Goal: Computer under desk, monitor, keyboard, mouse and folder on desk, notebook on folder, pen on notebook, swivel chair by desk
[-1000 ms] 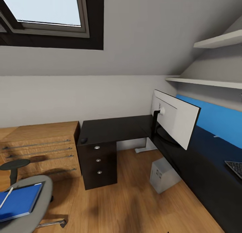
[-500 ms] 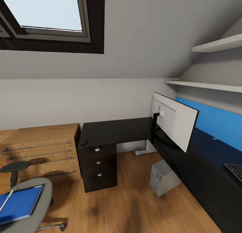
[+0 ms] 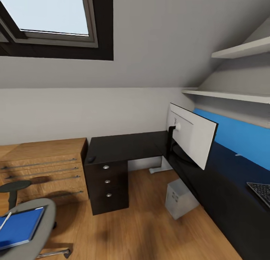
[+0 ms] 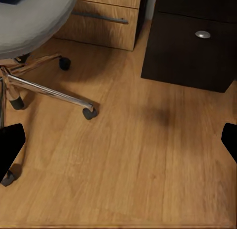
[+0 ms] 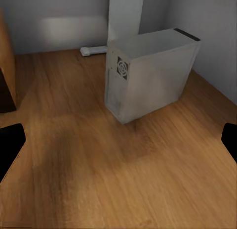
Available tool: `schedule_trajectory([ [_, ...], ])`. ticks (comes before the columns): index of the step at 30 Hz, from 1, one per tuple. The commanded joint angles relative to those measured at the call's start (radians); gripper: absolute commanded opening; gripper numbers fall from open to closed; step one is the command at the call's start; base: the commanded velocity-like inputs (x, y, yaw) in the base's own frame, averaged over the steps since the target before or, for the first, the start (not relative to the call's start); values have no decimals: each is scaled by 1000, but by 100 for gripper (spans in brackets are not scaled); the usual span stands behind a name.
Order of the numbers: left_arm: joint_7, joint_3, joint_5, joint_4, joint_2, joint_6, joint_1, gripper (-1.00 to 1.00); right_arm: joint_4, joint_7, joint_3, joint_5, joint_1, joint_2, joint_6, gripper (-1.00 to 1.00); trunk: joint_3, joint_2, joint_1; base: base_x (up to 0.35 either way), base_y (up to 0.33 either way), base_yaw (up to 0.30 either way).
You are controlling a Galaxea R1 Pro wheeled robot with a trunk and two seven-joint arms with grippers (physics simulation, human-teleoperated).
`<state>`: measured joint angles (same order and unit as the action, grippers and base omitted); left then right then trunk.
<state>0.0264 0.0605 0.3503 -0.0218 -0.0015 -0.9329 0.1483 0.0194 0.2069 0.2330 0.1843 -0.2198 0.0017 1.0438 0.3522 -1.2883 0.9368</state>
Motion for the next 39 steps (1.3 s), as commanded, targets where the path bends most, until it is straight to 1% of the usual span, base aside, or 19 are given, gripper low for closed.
schedule_trajectory([
  [1,3,6,-7,0,0,-1,1,100,2,-7,8,9,-1,1,3,100,1,-1,0,0,-255,0],
  [3,3,6,-7,0,0,3,1,100,1,-24,8,11,-1,4,3,100,1,-1,0,0,-262,0],
  [7,3,5,-7,0,0,6,1,100,1,-38,8,12,-1,8,3,100,1,-1,0,0,-249,3],
  [13,3,5,-7,0,0,8,1,100,1,-44,9,11,-1,13,3,100,3,-1,0,0,-153,79],
  [39,3,5,-7,0,0,8,1,100,0,-44,10,10,-1,14,3,100,37,-1,0,0,-9,138],
])
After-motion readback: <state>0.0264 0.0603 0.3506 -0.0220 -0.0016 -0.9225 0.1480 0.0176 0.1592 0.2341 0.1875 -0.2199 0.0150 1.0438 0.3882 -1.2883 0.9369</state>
